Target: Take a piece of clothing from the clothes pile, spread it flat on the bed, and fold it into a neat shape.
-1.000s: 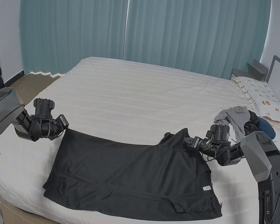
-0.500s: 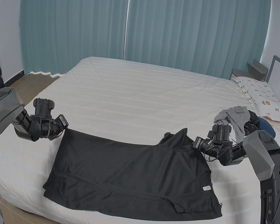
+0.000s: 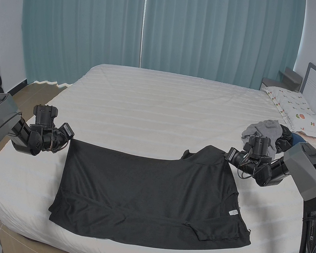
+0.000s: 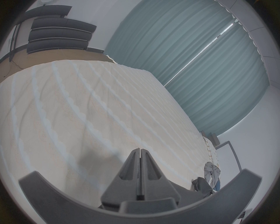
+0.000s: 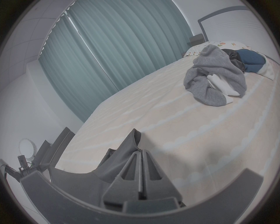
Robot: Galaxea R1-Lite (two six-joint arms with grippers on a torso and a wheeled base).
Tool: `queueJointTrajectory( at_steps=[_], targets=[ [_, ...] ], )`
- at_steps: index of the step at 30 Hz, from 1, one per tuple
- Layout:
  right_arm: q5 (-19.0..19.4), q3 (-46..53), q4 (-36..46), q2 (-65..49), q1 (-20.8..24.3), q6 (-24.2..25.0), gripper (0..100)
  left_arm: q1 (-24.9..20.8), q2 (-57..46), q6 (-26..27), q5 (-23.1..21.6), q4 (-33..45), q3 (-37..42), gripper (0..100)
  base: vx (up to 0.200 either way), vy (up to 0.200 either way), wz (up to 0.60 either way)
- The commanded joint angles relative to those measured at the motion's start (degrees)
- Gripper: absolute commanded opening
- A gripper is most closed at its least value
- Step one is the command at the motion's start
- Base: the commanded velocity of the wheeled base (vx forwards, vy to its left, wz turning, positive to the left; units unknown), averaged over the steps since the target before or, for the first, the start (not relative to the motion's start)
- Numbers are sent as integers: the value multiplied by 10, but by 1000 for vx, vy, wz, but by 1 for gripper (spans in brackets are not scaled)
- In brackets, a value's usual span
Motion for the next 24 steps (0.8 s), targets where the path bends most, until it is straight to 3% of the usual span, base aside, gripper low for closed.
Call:
queueJointTrajectory(
  at_steps=[1, 19, 24],
  targets=[
    [1, 13, -9, -16, -11, 5, 0, 6, -8, 1, -1, -4, 14, 0, 0, 0, 0],
    [8, 70, -49, -35, -12, 36, 0, 16, -14, 4, -2, 3, 17, 0, 0, 0, 0],
    [42, 101, -43, -61, -14, 37, 0, 19, -19, 32, -2, 3, 30, 0, 0, 0, 0]
  ],
)
